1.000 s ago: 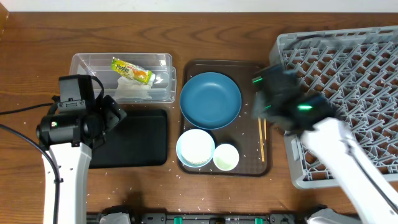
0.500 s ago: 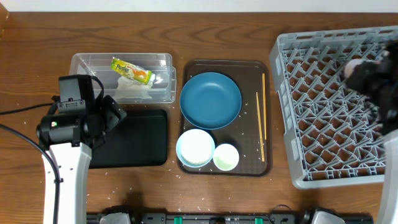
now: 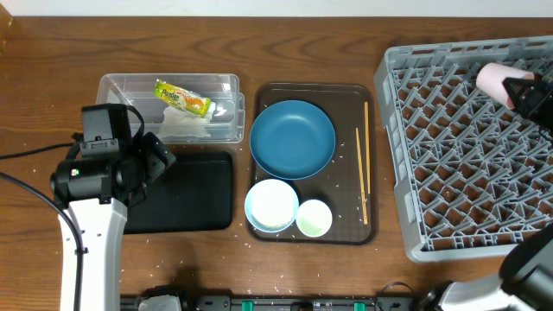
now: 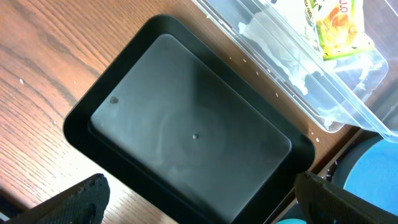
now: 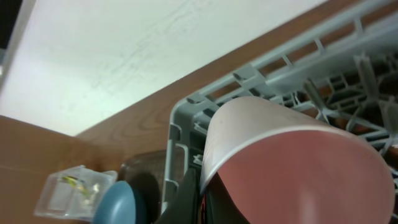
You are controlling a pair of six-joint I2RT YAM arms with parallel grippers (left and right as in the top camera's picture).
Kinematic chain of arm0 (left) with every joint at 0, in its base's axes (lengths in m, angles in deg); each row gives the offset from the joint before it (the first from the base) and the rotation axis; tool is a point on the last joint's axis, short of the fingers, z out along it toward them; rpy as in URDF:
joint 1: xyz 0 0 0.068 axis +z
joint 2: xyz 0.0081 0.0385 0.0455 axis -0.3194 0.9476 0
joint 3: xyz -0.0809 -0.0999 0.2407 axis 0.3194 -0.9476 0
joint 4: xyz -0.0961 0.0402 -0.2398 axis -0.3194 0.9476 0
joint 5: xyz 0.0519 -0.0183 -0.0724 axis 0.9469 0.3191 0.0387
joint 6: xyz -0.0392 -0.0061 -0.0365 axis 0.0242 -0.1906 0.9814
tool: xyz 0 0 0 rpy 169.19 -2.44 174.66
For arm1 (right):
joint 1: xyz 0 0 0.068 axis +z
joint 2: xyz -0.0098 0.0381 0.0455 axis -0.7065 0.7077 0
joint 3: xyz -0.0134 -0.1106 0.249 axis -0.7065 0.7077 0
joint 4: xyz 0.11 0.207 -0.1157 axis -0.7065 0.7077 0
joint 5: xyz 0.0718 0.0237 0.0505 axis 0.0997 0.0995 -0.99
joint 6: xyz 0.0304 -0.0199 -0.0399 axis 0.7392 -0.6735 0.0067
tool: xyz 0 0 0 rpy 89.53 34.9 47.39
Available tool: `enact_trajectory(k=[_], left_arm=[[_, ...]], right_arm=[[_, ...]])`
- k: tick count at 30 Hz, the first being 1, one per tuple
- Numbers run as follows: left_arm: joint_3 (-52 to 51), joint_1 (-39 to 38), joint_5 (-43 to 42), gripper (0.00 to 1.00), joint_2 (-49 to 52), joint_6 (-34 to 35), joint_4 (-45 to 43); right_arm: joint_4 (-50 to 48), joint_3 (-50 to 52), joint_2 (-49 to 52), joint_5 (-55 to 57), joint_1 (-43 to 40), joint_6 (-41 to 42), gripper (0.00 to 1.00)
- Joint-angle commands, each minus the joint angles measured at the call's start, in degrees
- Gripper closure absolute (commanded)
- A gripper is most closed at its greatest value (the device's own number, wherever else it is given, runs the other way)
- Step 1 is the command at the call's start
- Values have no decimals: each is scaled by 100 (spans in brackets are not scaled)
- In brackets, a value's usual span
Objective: Sort waste into correct bins and load items into the dishwasher rack
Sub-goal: 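Carry the pink cup right and lower it into the dish rack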
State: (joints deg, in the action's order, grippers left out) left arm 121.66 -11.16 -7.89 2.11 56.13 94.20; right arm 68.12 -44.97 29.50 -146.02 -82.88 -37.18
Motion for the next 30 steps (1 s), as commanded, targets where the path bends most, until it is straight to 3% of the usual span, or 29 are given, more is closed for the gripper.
enact_trajectory(k=[1, 13, 24, 30], left_arm=[[109, 28, 9, 2, 24, 9, 20], [109, 28, 9, 2, 24, 9, 20], [109, 28, 9, 2, 24, 9, 20], [109, 28, 9, 2, 24, 9, 20]], right_arm=[[-293, -48, 479, -868, -273, 389, 99], [-2358, -48, 1923, -2524, -824, 1620, 98], [-2391, -48, 2048, -2376, -1019, 2212, 97], [-2291, -48, 1945, -2470, -1408, 2448, 89]])
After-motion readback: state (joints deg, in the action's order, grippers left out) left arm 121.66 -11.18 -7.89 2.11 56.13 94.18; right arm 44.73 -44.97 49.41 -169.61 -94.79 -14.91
